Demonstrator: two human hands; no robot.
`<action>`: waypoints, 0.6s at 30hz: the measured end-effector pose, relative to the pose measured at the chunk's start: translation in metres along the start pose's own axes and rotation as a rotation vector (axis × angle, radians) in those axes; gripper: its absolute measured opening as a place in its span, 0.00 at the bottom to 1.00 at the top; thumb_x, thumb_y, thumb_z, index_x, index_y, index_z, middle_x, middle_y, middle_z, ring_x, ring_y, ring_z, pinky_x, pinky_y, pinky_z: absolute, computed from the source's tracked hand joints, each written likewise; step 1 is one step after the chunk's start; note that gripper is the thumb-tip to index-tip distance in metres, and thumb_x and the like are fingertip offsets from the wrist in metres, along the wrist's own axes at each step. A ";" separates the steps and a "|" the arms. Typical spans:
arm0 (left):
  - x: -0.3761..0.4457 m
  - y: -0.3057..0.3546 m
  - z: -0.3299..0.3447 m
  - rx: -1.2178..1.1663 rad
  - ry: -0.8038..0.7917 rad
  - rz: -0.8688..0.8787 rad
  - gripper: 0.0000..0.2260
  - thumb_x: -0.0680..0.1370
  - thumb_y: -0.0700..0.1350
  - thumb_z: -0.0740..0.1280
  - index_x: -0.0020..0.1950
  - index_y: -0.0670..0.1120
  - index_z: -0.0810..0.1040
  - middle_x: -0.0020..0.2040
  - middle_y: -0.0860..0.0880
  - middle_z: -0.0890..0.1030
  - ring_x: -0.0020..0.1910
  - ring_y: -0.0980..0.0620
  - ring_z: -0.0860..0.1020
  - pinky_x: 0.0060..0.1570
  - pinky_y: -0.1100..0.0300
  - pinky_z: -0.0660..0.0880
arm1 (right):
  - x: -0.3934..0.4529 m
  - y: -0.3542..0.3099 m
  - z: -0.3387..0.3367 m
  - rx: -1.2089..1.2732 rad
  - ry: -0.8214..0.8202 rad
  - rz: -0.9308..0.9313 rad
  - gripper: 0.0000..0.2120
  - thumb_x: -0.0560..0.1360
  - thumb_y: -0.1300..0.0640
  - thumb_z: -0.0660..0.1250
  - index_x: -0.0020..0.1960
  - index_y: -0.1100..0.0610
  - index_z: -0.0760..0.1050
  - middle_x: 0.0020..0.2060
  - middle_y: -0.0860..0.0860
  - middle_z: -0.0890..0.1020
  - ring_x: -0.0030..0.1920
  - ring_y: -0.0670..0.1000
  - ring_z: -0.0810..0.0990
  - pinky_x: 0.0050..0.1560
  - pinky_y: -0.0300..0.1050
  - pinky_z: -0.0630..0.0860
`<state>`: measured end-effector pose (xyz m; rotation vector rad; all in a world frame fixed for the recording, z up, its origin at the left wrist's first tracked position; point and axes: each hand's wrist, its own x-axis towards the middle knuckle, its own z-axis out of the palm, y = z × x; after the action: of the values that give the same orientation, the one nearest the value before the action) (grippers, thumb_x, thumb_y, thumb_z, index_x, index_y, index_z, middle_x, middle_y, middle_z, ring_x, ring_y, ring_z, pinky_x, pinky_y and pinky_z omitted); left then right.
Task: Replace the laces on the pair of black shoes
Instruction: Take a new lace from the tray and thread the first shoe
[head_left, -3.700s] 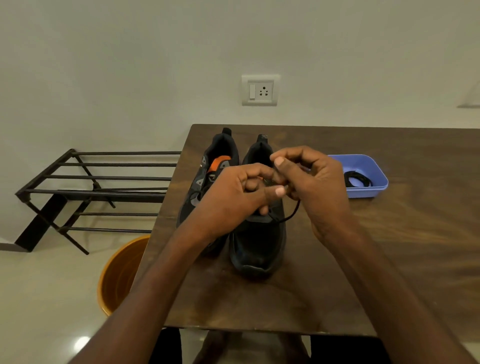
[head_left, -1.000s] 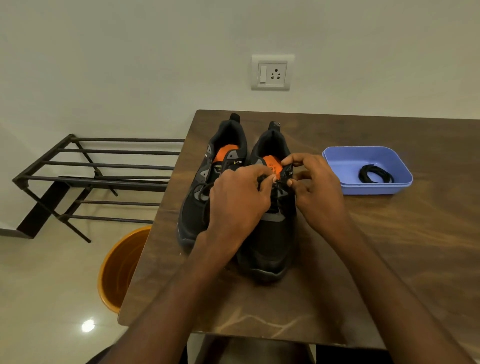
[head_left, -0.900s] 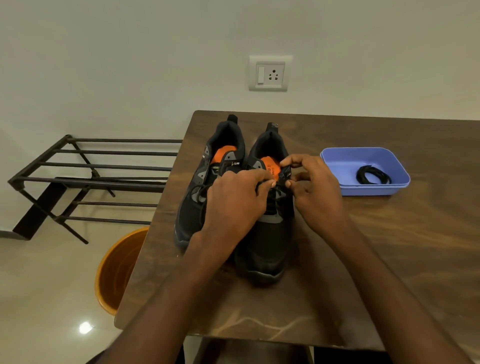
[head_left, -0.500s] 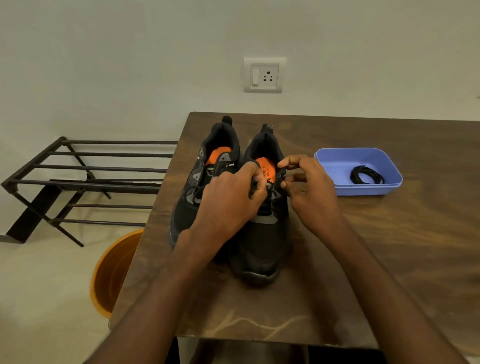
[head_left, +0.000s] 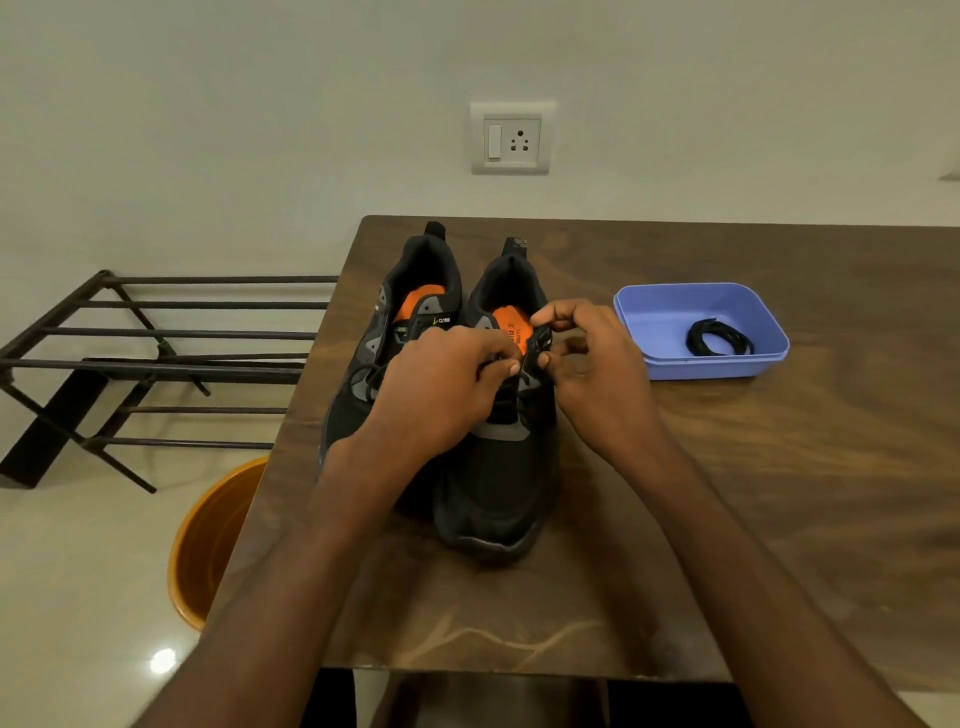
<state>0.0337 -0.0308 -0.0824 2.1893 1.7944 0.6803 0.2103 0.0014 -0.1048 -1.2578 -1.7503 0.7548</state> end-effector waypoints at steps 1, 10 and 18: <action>0.001 0.000 -0.002 -0.008 -0.024 0.004 0.05 0.83 0.50 0.66 0.56 0.56 0.82 0.47 0.56 0.83 0.44 0.58 0.79 0.42 0.59 0.74 | 0.000 0.000 0.000 -0.011 -0.005 -0.002 0.22 0.75 0.70 0.71 0.57 0.45 0.76 0.59 0.49 0.77 0.53 0.43 0.81 0.51 0.35 0.81; -0.005 -0.001 -0.007 0.168 0.059 0.073 0.11 0.85 0.52 0.62 0.65 0.58 0.79 0.47 0.53 0.85 0.43 0.51 0.81 0.39 0.56 0.73 | 0.001 0.001 0.000 -0.010 -0.018 -0.002 0.22 0.75 0.69 0.72 0.58 0.44 0.76 0.60 0.49 0.76 0.54 0.43 0.81 0.52 0.33 0.80; -0.007 0.008 -0.004 0.173 0.061 0.009 0.14 0.84 0.45 0.63 0.67 0.60 0.78 0.48 0.50 0.84 0.44 0.47 0.81 0.44 0.45 0.80 | 0.000 0.002 0.000 0.004 -0.045 -0.005 0.22 0.75 0.70 0.71 0.58 0.44 0.76 0.60 0.49 0.76 0.55 0.45 0.81 0.53 0.45 0.84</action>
<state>0.0377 -0.0396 -0.0772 2.3098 1.9417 0.6214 0.2109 0.0026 -0.1067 -1.2424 -1.7863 0.7883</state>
